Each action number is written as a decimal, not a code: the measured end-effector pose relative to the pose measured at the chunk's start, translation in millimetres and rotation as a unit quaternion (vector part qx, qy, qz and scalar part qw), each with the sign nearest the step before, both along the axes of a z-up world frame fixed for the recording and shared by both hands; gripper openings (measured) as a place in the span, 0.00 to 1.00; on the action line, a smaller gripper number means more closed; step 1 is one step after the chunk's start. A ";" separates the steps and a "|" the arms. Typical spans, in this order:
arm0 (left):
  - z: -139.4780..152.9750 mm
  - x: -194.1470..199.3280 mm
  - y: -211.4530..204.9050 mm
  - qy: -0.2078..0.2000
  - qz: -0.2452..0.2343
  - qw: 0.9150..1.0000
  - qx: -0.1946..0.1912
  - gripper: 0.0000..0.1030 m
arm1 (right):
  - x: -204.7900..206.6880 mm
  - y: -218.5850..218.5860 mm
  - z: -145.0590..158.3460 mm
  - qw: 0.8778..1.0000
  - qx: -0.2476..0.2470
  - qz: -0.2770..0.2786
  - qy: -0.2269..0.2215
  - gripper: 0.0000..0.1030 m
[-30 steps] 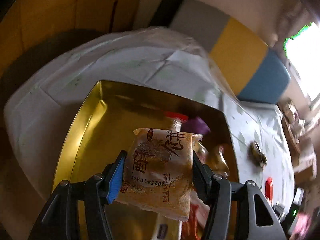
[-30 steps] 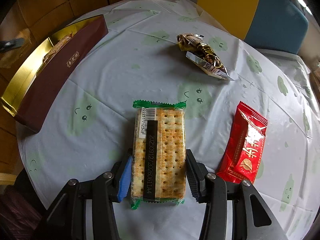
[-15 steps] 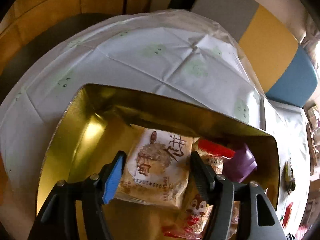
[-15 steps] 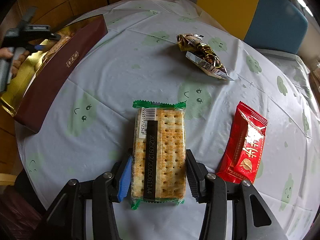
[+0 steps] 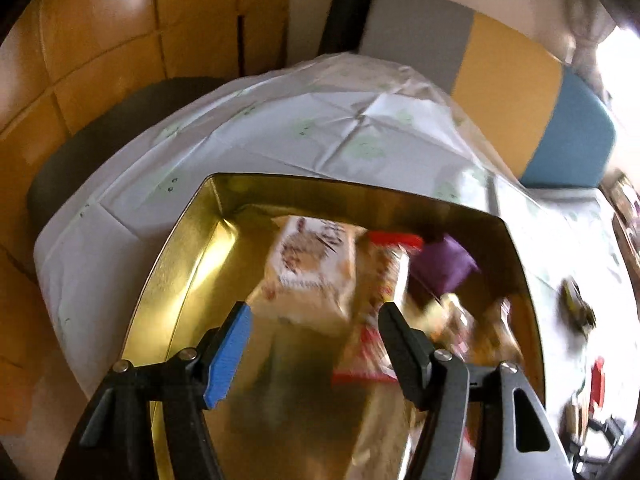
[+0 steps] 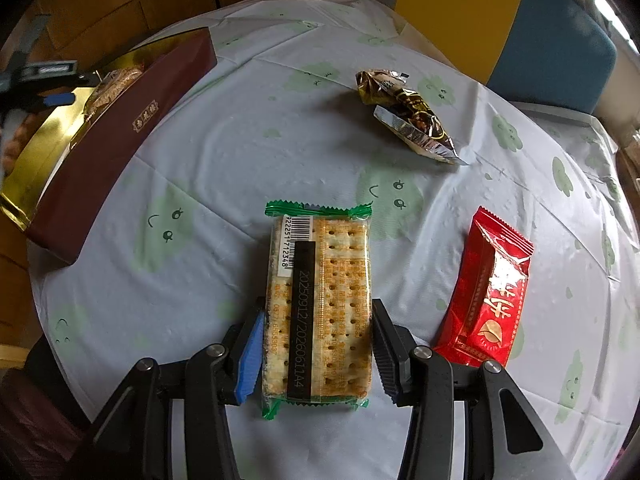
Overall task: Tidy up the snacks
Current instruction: 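Carry the pastry bag into the gold tray and release it with the left tool, then lift the green-edged cracker pack with the right tool, then carry the cracker pack over the gold tray and open the right tool, then move both tools toward the red bar and brown-gold pastry on the table, then grasp the brown-gold wrapped pastry with the left tool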
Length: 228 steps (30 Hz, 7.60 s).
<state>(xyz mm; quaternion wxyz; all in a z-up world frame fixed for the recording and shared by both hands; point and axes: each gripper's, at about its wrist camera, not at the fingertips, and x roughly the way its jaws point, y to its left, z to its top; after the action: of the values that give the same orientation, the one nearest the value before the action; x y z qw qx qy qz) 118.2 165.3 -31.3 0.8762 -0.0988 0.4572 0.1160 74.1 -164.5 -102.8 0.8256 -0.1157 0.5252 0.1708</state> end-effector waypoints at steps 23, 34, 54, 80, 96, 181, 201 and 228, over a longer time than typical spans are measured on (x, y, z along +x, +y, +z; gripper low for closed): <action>4.6 -93.5 -33.5 -0.033 -0.043 0.998 0.013 0.65 | 5.7 2.6 2.6 1.000 -0.010 -0.022 0.020 0.46; 6.3 -107.3 -15.6 -0.043 -0.028 0.998 0.024 0.65 | 13.7 -12.5 13.0 0.992 0.073 -0.091 0.038 0.46; 13.1 -122.6 28.6 -0.068 0.035 0.997 0.017 0.65 | -0.4 102.5 92.9 0.983 0.182 0.021 -0.005 0.46; 15.0 -132.6 44.5 -0.070 0.064 0.995 0.032 0.65 | 12.7 257.0 43.0 0.985 0.130 0.105 0.044 0.48; 12.2 -130.1 30.8 -0.063 0.044 0.997 0.032 0.65 | 3.2 228.7 48.6 0.983 0.154 0.090 0.032 0.55; -5.7 55.9 -287.7 0.064 -0.249 0.959 -0.119 0.67 | 34.7 -192.9 70.1 0.924 0.054 -0.377 -0.044 1.00; -57.0 158.7 -346.6 0.114 -0.164 0.979 -0.049 0.79 | 37.6 -196.8 73.4 0.921 0.101 -0.374 -0.036 1.00; -52.0 -19.0 -289.8 0.040 -0.366 0.929 -0.023 0.60 | 46.1 -180.4 48.7 0.929 0.146 -0.340 0.003 0.98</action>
<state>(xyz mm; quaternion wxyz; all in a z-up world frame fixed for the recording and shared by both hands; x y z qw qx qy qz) 99.2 -124.5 -83.3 0.8361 0.0605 0.4990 -0.2196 120.2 -344.9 -54.1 0.8405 0.1915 0.5049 -0.0448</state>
